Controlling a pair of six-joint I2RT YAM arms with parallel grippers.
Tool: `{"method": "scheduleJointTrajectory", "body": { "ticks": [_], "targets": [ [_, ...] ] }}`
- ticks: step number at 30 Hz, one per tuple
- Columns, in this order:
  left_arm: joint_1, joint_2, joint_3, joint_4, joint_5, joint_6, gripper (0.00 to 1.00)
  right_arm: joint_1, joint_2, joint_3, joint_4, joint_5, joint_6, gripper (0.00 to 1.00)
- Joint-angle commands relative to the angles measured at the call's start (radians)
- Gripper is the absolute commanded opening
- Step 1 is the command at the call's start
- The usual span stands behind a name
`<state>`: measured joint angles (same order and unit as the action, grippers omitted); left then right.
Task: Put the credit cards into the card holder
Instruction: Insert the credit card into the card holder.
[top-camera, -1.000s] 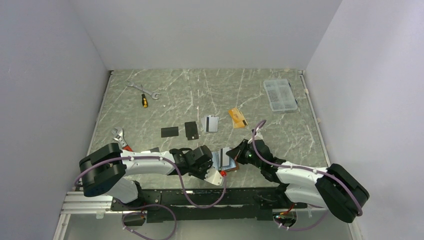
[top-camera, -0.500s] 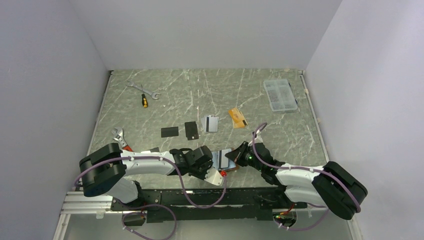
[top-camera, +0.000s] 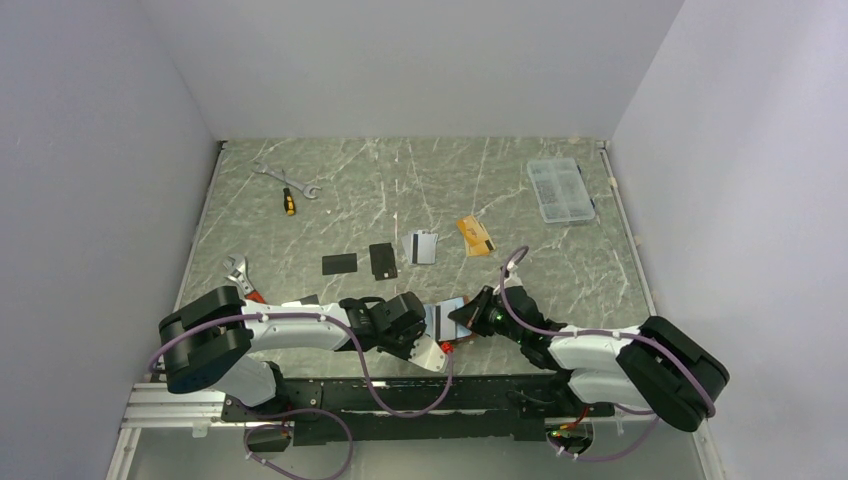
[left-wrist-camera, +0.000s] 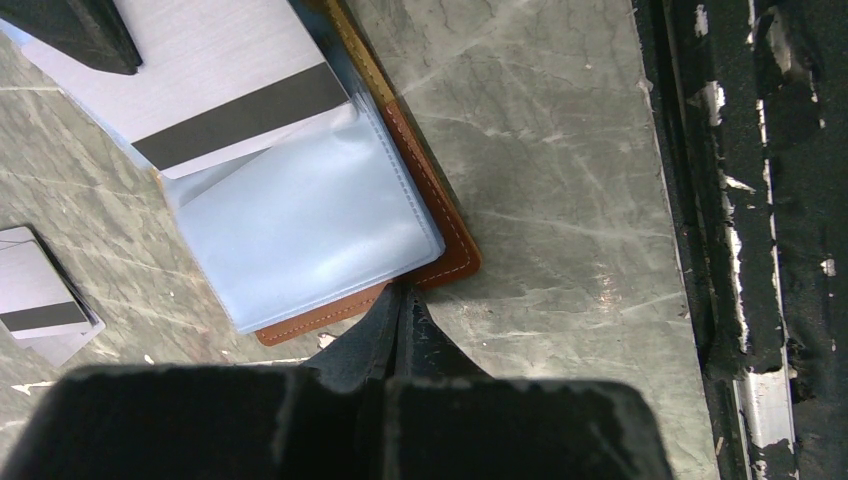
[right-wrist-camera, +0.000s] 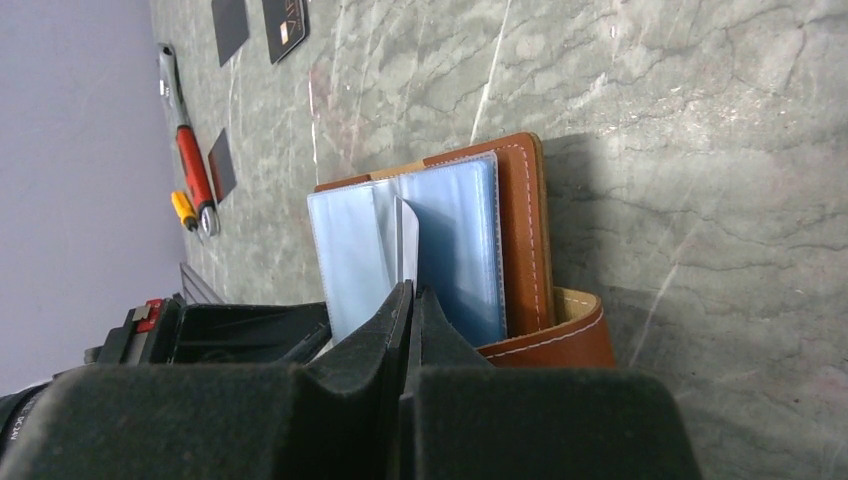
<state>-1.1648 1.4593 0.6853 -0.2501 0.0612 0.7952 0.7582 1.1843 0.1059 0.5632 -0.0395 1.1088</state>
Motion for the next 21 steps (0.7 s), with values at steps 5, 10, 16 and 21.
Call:
{"method": "scheduleJointTrajectory", "body": {
  "ticks": [5, 10, 16, 21],
  "targets": [
    [-0.006, 0.017, -0.019, -0.045, 0.002, -0.019, 0.00, 0.000, 0.041, 0.045, -0.057, -0.078, -0.067, 0.00],
    [-0.006, 0.016, -0.018, -0.044, 0.003, -0.022, 0.00, -0.018, 0.095, 0.099, -0.089, -0.127, -0.113, 0.00],
    [-0.006, 0.009, -0.025, -0.039, 0.002, -0.021, 0.00, -0.041, 0.144, 0.128, -0.115, -0.169, -0.148, 0.00],
    [-0.006, 0.006, -0.029, -0.036, 0.004, -0.022, 0.00, -0.052, 0.113, 0.136, -0.194, -0.176, -0.182, 0.00]
  ]
}}
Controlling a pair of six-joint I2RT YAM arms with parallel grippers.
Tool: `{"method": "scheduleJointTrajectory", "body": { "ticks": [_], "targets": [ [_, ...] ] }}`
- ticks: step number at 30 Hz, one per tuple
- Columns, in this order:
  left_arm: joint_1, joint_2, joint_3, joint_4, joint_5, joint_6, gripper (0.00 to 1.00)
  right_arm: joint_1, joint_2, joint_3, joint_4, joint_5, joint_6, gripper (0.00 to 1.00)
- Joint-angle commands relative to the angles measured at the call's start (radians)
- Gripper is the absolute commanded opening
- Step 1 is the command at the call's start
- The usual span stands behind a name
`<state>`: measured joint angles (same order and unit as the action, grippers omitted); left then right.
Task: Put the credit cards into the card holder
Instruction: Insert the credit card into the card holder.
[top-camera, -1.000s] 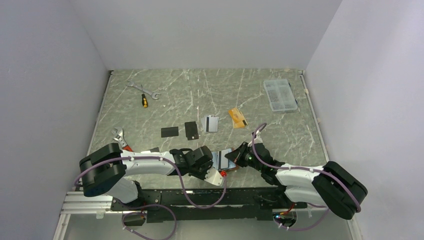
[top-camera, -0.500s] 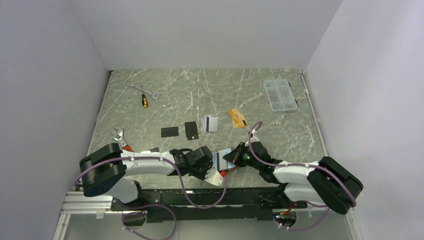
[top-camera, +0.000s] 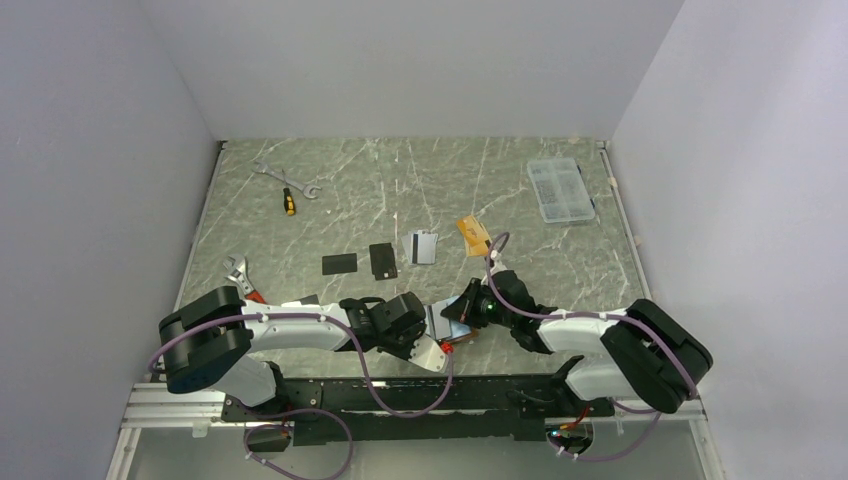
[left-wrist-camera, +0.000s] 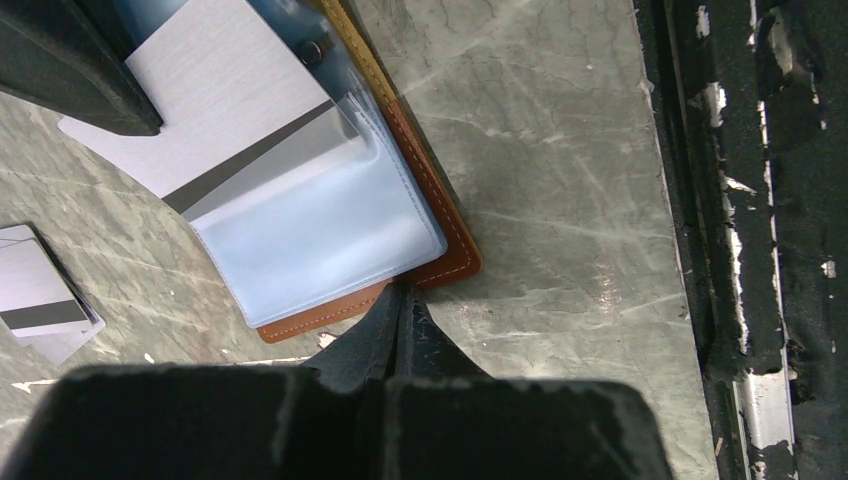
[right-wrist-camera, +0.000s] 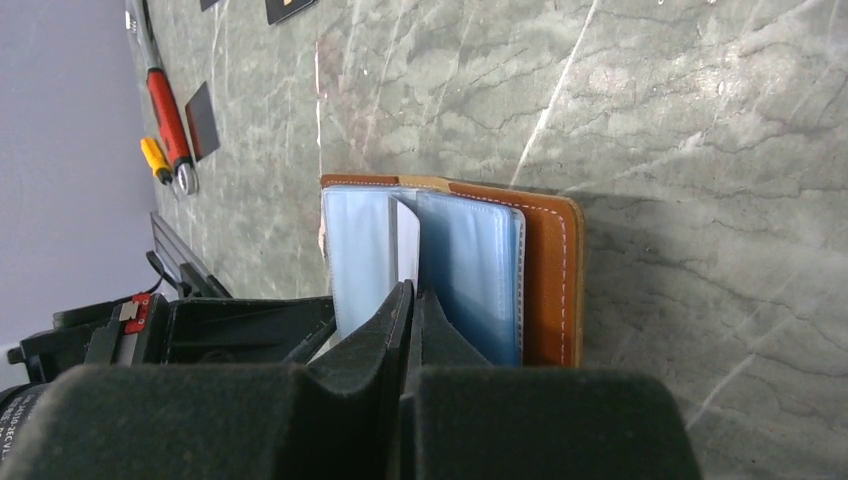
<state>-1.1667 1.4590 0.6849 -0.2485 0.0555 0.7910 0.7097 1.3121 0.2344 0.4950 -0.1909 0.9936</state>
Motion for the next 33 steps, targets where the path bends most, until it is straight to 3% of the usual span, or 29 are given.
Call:
{"method": "scheduleJointTrajectory", "body": {
  "ticks": [1, 8, 24, 31, 33],
  "targets": [
    [-0.004, 0.006, -0.030, -0.035, 0.010, -0.018, 0.00, -0.005, -0.032, 0.003, -0.144, -0.023, -0.068, 0.00],
    [-0.004, 0.005, -0.030, -0.035, 0.003, -0.021, 0.00, -0.007, -0.107, -0.026, -0.192, -0.014, -0.067, 0.00],
    [-0.004, 0.006, -0.016, -0.038, -0.001, -0.021, 0.00, -0.005, 0.040, 0.006, -0.077, -0.062, -0.064, 0.00],
    [-0.003, 0.001, -0.012, -0.037, -0.001, -0.028, 0.00, 0.071, 0.015, 0.016, -0.152, 0.048, -0.015, 0.00],
    [-0.003, -0.002, -0.012, -0.035, -0.003, -0.027, 0.00, 0.109, -0.001, 0.032, -0.206, 0.095, -0.003, 0.09]
  ]
}}
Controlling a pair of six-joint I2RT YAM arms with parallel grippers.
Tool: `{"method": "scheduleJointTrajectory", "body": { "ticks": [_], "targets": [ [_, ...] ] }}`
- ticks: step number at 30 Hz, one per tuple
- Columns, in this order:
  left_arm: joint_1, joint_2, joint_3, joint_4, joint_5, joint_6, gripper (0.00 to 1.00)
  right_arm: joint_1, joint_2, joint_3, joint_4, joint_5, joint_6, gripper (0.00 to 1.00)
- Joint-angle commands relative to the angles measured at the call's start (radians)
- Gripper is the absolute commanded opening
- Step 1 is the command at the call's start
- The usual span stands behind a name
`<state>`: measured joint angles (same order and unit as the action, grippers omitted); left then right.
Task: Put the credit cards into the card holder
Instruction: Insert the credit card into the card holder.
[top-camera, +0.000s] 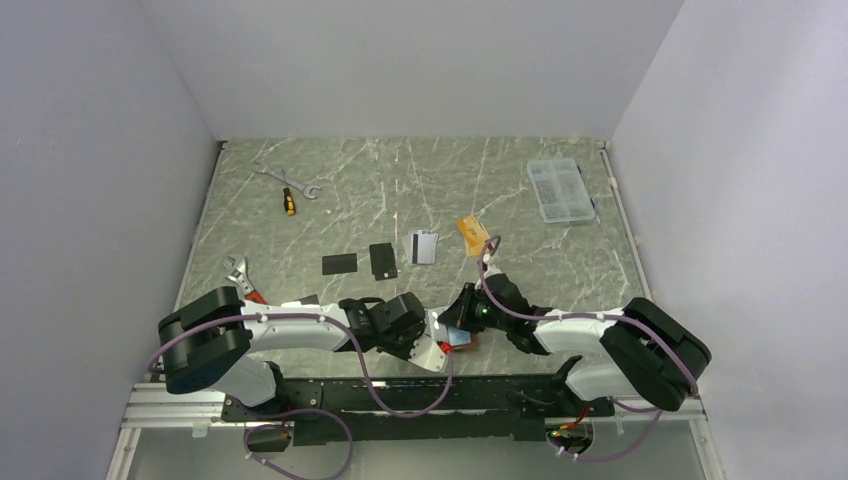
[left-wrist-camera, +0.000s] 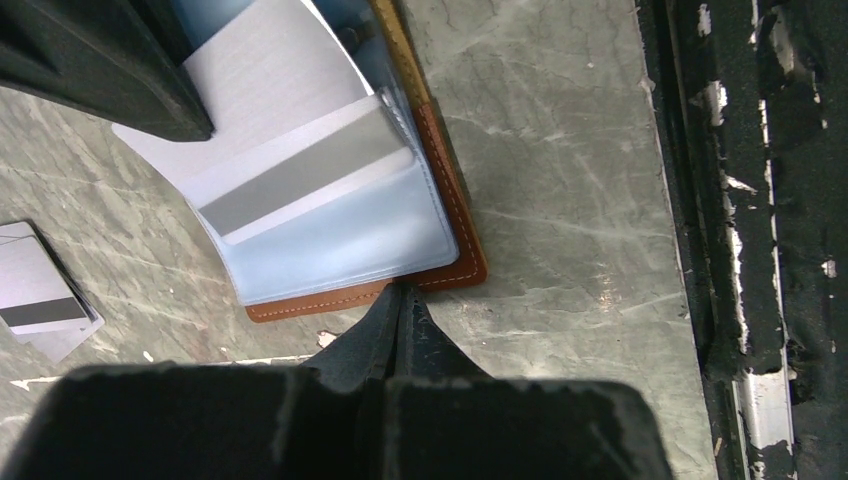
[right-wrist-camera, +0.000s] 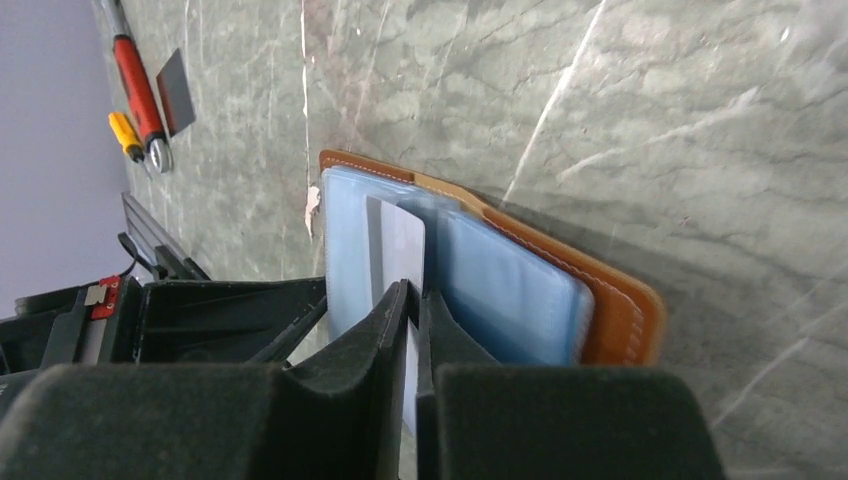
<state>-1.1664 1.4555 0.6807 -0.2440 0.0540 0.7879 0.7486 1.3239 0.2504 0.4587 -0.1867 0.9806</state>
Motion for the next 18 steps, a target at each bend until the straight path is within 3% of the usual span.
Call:
{"method": "scheduleJointTrajectory", "body": {
  "ticks": [1, 4, 7, 13, 18],
  "targets": [
    [-0.004, 0.001, -0.007, -0.038, -0.002, -0.024, 0.00, 0.087, -0.022, 0.027, -0.212, 0.121, 0.013, 0.16],
    [-0.004, 0.001, -0.009, -0.038, -0.001, -0.021, 0.00, 0.125, -0.037, 0.057, -0.317, 0.184, 0.021, 0.34],
    [-0.004, -0.002, -0.012, -0.036, -0.001, -0.020, 0.00, 0.147, -0.050, 0.082, -0.397, 0.231, 0.019, 0.42],
    [-0.003, -0.027, -0.028, -0.027, -0.004, -0.028, 0.00, 0.152, -0.119, 0.141, -0.543, 0.265, 0.004, 0.51],
    [-0.005, -0.035, -0.027, -0.027, 0.003, -0.031, 0.00, 0.168, -0.119, 0.212, -0.648, 0.273, -0.010, 0.52]
  ]
}}
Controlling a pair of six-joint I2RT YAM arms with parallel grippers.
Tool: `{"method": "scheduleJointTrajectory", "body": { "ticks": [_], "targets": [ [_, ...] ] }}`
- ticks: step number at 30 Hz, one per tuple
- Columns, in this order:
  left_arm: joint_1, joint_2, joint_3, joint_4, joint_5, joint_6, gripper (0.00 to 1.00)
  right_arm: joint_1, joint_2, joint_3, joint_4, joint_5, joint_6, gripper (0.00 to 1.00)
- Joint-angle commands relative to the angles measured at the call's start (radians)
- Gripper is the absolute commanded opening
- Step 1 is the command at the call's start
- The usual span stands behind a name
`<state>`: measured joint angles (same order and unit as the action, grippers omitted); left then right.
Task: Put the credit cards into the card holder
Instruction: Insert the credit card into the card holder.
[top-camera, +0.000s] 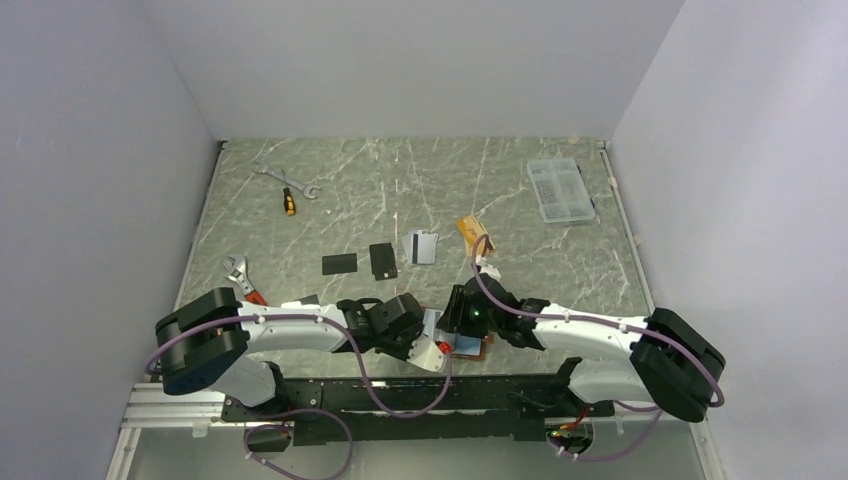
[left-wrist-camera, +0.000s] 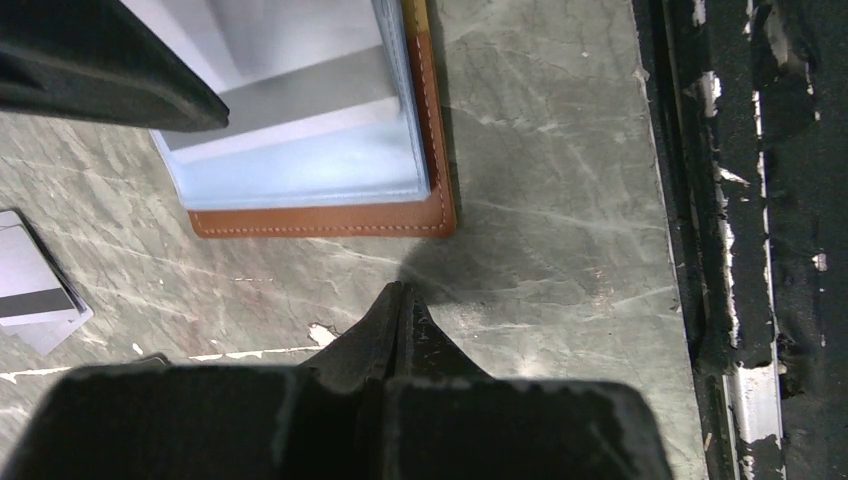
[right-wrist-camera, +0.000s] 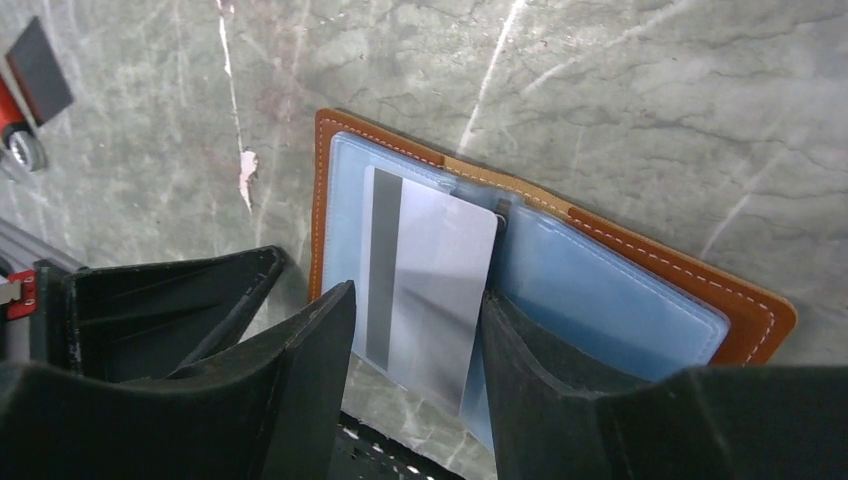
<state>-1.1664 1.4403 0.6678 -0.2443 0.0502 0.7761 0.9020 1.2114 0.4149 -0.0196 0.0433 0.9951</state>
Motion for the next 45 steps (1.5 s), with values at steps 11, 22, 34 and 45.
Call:
{"method": "scheduleJointTrajectory", "body": {
  "ticks": [11, 22, 34, 45],
  "targets": [
    [-0.010, -0.023, 0.024, -0.035, 0.045, -0.015, 0.00, 0.070, 0.181, 0.235, -0.282, 0.053, -0.039, 0.53],
    [-0.041, -0.059, 0.046, -0.082, 0.042, -0.029, 0.00, 0.124, 0.310, 0.403, -0.490, 0.201, -0.009, 0.60],
    [0.341, -0.282, 0.045, -0.299, 0.172, 0.041, 0.00, 0.180, 0.350, 0.487, -0.600, 0.275, 0.022, 0.93],
    [0.645, -0.491, 0.003, -0.399, 0.276, 0.075, 0.00, 0.247, 0.501, 0.565, -0.667, 0.365, 0.061, 0.86]
  ]
}}
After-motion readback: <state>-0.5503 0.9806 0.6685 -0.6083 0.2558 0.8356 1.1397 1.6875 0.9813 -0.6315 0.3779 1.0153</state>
